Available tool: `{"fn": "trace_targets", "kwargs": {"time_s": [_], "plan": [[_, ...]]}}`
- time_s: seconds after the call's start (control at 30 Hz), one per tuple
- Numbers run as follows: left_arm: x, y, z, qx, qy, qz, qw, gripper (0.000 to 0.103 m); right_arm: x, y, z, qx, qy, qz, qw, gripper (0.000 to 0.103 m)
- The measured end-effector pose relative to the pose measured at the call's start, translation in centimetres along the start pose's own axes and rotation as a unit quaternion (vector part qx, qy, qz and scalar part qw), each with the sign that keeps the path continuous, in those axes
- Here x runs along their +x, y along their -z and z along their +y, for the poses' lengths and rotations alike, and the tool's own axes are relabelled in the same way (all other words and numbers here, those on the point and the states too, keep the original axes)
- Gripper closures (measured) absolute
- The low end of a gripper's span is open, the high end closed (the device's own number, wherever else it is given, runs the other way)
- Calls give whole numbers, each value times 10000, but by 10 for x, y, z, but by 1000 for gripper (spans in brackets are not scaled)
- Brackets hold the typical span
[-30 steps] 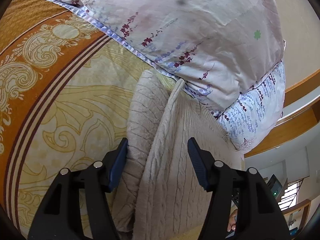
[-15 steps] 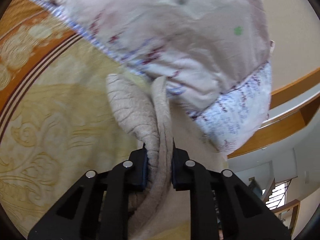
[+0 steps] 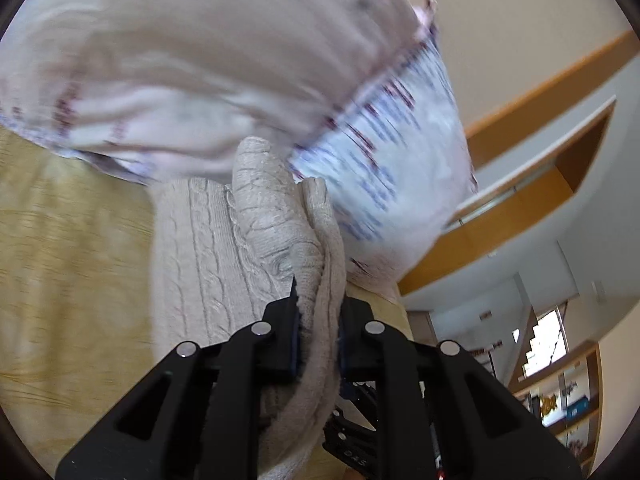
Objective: Fold small clothes
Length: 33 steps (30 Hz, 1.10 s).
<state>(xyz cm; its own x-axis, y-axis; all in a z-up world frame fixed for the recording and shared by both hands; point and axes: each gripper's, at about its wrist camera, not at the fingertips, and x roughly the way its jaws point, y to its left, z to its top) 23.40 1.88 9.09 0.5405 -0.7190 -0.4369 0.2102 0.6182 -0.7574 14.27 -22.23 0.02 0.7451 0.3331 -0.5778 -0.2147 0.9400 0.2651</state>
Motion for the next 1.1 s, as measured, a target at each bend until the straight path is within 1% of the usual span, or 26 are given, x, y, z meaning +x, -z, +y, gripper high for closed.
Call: {"fn": "trace_targets", "kwargs": {"time_s": [0.07, 0.1, 0.17, 0.2, 0.23, 0.27, 0.33, 0.37, 0.4, 0.43, 0.47, 0.53, 0.57, 0.6, 0.63, 0.67, 0.7, 0.73, 0.77, 0.83, 0.87, 0.9, 0.97, 1.0, 1.03, 1.1], "plan": [[21, 11, -13, 111, 77, 192, 9997, 90, -12, -1, -18, 309, -223, -64, 9993, 41], [30, 15, -16, 147, 93, 278, 9995, 90, -19, -1, -31, 534, -412, -96, 9977, 40], [52, 27, -24, 183, 115, 479, 9986, 90, -28, -2, -55, 1006, -787, -130, 9917, 36], [66, 35, -26, 203, 133, 645, 9976, 90, -33, -2, -71, 1335, -1035, -148, 9855, 34], [77, 43, -28, 230, 127, 783, 9966, 90, -36, -1, -84, 1628, -1269, -156, 9783, 30], [86, 48, -31, 256, 109, 886, 9957, 90, -39, 0, -99, 1974, -1567, -143, 9676, 25], [106, 63, -34, 381, 65, 1164, 9925, 87, -43, 2, -114, 2352, -1931, -88, 9525, 22], [112, 69, -34, 386, 172, 1328, 9902, 85, -43, 0, -119, 2479, -2072, -42, 9464, 22], [113, 72, -34, 371, 269, 1383, 9893, 80, -42, -2, -120, 2550, -2163, 50, 9424, 21], [111, 73, -35, 363, 436, 1407, 9884, 75, -42, -4, -120, 2560, -2191, 124, 9414, 20], [103, 74, -36, 370, 653, 1403, 9873, 70, -44, -4, -120, 2558, -2186, 170, 9415, 20], [84, 71, -34, 363, 864, 1288, 9872, 46, -39, -9, -116, 2548, -2136, 405, 9422, 19], [75, 70, -33, 374, 883, 1166, 9885, 41, -36, -10, -116, 2559, -2138, 500, 9414, 19], [61, 67, -30, 419, 796, 920, 9917, 38, -31, -11, -115, 2576, -2143, 609, 9402, 19], [48, 63, -24, 460, 575, 683, 9949, 36, -26, -13, -113, 2596, -2139, 722, 9389, 19], [35, 59, -16, 477, 156, 406, 9979, 34, -20, -14, -111, 2600, -2130, 842, 9381, 19], [28, 56, -7, 469, -201, 263, 9983, 33, -17, -12, -112, 2595, -2075, 946, 9384, 20], [24, 55, 0, 465, -444, 206, 9977, 33, -14, -12, -110, 2571, -1983, 1035, 9402, 22], [22, 53, 8, 427, -736, 169, 9962, 33, -13, -11, -110, 2532, -1945, 1049, 9418, 29], [25, 52, 23, 268, -988, 250, 9944, 33, -6, -12, -105, 2448, -2022, 1149, 9413, 40], [29, 53, 31, 165, -1072, 350, 9935, 33, -4, -13, -104, 2448, -2032, 1145, 9411, 43], [32, 54, 34, 122, -1105, 421, 9929, 33, -1, -14, -103, 2428, -2030, 1108, 9421, 44], [43, 59, 40, 61, -1131, 613, 9917, 33, 8, -17, -106, 2492, -1938, 1033, 9432, 51], [50, 62, 41, 8, -1090, 709, 9915, 33, 12, -19, -109, 2553, -1911, 987, 9426, 52], [53, 64, 42, -30, -1013, 762, 9919, 32, 16, -21, -110, 2591, -1881, 954, 9425, 55], [60, 64, 41, -30, -942, 816, 9922, 31, 24, -27, -111, 2568, -1655, 883, 9481, 70]]}}
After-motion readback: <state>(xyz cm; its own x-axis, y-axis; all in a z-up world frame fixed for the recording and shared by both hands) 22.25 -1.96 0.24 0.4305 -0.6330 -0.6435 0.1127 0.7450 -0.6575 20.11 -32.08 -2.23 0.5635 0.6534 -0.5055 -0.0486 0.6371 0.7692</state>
